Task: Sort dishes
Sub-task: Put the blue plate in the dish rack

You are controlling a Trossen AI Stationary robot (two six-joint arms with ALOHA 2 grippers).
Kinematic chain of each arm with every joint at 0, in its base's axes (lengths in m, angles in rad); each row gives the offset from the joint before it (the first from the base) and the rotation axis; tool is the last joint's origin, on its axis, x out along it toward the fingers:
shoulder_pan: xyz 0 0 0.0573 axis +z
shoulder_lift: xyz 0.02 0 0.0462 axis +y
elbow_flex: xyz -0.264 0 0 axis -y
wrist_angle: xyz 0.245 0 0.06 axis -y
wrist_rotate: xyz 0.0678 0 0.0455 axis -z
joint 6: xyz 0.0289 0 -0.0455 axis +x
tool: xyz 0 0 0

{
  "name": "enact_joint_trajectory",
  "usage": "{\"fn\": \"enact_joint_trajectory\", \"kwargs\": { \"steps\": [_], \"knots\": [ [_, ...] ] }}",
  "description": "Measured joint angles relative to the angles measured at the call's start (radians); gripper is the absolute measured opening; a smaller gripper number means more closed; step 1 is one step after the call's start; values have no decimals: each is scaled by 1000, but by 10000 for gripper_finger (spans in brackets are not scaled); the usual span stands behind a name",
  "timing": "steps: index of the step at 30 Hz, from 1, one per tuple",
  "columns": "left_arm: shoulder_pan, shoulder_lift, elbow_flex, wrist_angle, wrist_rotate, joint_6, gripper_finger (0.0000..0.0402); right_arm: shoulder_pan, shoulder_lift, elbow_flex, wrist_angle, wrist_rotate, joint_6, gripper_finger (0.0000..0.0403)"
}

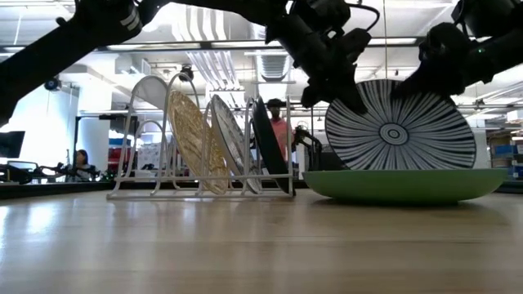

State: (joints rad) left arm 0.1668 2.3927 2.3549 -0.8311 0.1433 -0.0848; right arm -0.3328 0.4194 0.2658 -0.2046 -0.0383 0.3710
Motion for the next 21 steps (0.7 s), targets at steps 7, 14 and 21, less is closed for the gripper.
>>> {"fn": "enact_joint_trajectory", "kwargs": {
  "steps": [7, 14, 21],
  "knots": [
    [-17, -23, 1, -28, -59, -4, 5, 0, -7, 97, -27, -7, 5, 173],
    [-49, -75, 0, -35, -145, 4, 3, 0, -13, 260, -183, -11, -46, 187],
    [-104, -133, 0, -18, -178, 3, 2, 1, -39, 384, -270, 1, -61, 187]
  ]
}}
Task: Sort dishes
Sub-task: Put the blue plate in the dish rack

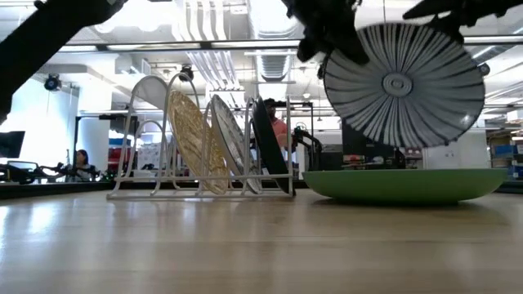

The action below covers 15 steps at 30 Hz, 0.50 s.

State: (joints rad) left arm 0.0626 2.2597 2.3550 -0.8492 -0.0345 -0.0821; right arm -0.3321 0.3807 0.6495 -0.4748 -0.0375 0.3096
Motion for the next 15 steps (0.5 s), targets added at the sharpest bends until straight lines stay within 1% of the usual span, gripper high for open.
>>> {"fn": "enact_joint_trajectory", "kwargs": {
  "steps": [3, 6, 9, 11, 15],
  "knots": [
    [-25, -23, 0, -15, -53, -2, 2, 0, -2, 35, -31, 47, 0, 184],
    [-49, -44, 0, -26, -136, -4, 2, 0, -1, 53, -72, 93, 2, 179],
    [-71, -70, 0, -24, -244, -5, 2, 0, 2, 51, -109, 119, 4, 174],
    [-80, -94, 0, -35, -285, -6, 2, 0, 3, 49, -131, 142, 4, 171],
    [-100, -135, 1, -79, -371, -21, 2, 0, 7, 43, -148, 147, 5, 165]
  ]
}}
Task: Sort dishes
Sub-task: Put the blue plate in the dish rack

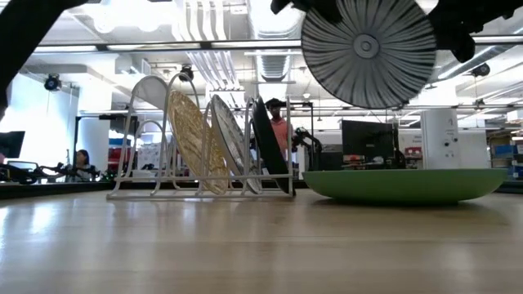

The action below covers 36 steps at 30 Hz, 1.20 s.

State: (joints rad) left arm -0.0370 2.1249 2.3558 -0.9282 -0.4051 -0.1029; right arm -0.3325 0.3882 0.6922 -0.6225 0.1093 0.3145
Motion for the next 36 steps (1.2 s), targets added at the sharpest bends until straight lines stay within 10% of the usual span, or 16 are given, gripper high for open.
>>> {"fn": "enact_joint_trajectory", "kwargs": {
  "steps": [17, 36],
  "knots": [
    [-133, -124, 0, -190, -615, -135, 2, 0, 0, -29, 14, 1, 25, 162],
    [-160, -225, -4, -640, -805, -696, 2, 0, 8, -84, 67, -1, 44, 154]
  ]
}}
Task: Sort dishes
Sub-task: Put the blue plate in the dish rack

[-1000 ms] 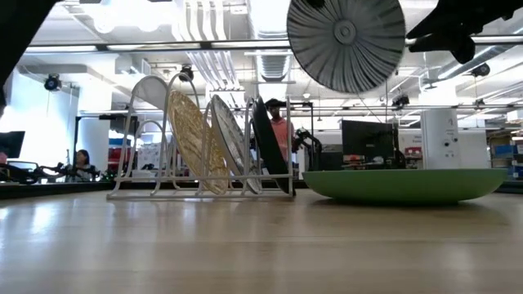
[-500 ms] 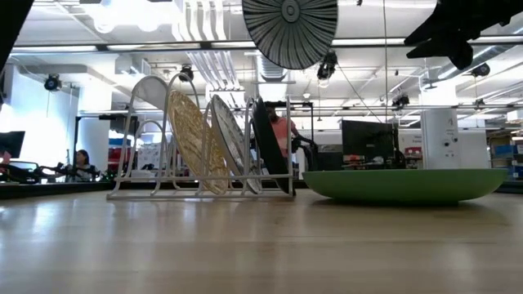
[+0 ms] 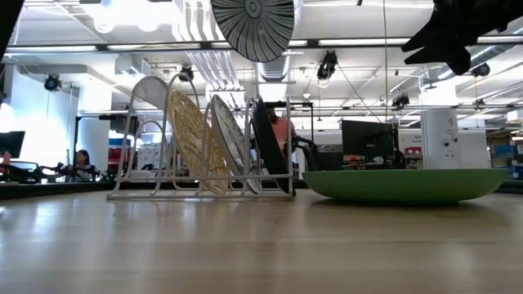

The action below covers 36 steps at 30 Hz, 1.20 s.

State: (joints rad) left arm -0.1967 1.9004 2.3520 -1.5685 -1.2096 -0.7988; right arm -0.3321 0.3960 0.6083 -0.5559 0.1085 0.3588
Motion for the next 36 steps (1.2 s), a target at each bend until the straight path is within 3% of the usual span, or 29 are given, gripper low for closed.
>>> {"fn": "enact_joint_trajectory", "kwargs": {
  "steps": [9, 15, 20, 25, 30, 36],
  "knots": [
    [17, -105, 3, -2, -120, 47, 2, 0, 12, -35, 23, -1, 10, 152],
    [81, -166, -15, -4, -117, 61, 2, 0, 12, -42, 46, -2, 15, 150],
    [181, -197, -24, -4, 45, 76, 2, 0, 13, -42, 59, -3, 18, 156],
    [249, -207, -27, -2, 43, 130, 2, 0, 13, -42, 60, -4, 19, 156],
    [340, -251, -32, -4, 221, 143, 2, 0, 13, -42, 60, -5, 27, 149],
    [427, -284, -62, -2, 340, 161, 2, 0, 13, -42, 59, -6, 28, 147]
  ]
}}
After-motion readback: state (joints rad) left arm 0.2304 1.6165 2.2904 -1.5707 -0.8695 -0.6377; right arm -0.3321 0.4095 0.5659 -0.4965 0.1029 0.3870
